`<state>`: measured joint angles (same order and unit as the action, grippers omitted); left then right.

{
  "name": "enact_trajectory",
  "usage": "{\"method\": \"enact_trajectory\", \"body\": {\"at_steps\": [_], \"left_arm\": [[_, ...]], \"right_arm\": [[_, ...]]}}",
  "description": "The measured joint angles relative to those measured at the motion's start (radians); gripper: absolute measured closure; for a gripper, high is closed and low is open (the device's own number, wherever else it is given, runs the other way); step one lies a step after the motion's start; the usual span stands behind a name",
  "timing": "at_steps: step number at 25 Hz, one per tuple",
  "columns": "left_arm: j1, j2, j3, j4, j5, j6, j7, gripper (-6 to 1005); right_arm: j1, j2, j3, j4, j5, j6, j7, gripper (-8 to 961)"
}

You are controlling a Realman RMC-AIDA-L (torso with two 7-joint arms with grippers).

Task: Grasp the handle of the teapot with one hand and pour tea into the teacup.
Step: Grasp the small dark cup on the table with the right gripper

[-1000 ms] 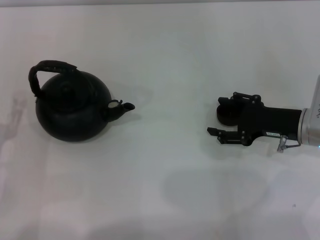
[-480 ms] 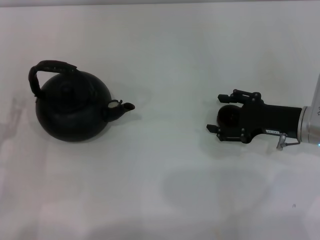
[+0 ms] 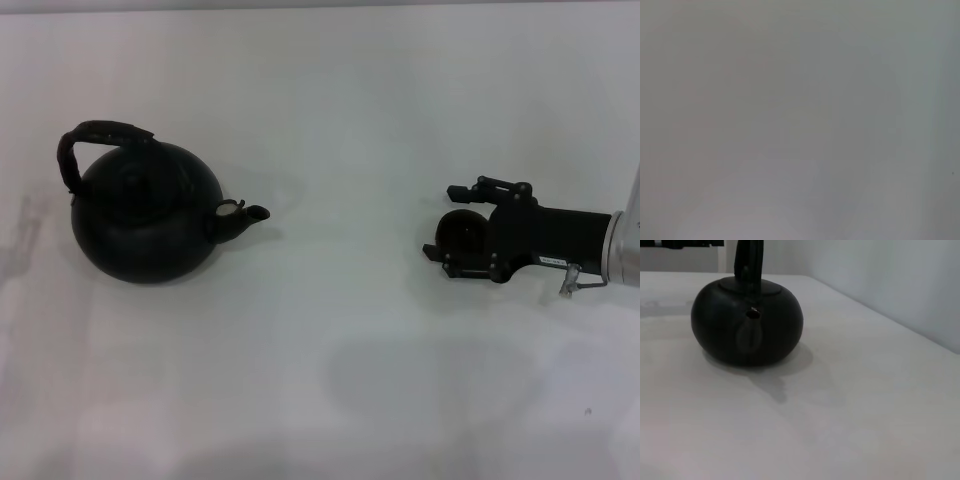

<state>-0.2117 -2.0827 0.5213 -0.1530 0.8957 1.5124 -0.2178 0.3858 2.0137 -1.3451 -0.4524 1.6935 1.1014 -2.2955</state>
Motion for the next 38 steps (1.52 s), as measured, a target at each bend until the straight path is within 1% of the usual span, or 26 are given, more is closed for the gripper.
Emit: {"method": "enact_trajectory", "body": {"at_steps": [19, 38], "left_arm": [[0.0, 0.0, 0.005, 0.001, 0.0, 0.006, 0.0, 232], [-0.001, 0.0, 0.005, 0.001, 0.0, 0.006, 0.0, 230]], "right_arm": [[-0.033, -0.005, 0.007, -0.003, -0.001, -0.006, 0.006, 207], [-0.028, -0.006, 0.003, -0.01, -0.002, 0.013, 0.011, 219]]}}
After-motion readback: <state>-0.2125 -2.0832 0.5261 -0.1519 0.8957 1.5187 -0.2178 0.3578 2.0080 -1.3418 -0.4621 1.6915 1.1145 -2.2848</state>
